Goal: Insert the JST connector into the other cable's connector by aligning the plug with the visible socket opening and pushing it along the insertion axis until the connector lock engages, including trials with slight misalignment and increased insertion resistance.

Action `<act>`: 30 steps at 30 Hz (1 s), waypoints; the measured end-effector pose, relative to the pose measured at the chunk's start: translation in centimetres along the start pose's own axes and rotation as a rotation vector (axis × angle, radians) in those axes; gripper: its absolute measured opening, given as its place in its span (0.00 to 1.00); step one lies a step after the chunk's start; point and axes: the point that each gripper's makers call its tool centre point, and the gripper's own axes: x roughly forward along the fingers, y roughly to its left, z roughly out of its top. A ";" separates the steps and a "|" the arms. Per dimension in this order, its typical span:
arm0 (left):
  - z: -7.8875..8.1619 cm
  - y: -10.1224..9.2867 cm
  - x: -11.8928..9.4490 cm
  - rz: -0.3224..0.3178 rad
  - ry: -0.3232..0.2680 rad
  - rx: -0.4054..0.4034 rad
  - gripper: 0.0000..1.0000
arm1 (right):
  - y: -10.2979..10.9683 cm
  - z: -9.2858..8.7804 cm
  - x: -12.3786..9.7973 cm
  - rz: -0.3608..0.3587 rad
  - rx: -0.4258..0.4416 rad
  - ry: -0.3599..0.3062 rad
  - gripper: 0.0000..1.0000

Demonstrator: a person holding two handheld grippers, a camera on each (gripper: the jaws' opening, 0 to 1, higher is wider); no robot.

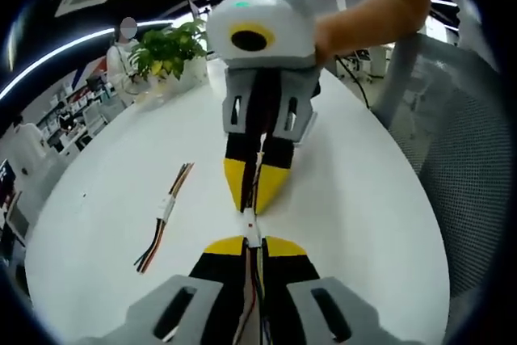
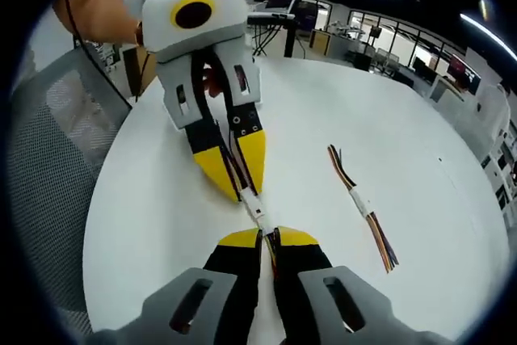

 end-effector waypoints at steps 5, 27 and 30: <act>0.3 0.2 0.0 0.006 -0.024 0.000 0.00 | 0.5 0.4 0.1 0.023 0.005 -0.016 0.03; -1.1 -0.1 -0.6 -0.004 0.023 -0.032 0.00 | 0.9 1.3 0.5 0.032 -0.008 -0.028 0.03; -1.0 -0.1 -0.4 -0.004 0.023 -0.032 0.00 | 0.9 1.1 0.5 0.031 -0.007 -0.022 0.03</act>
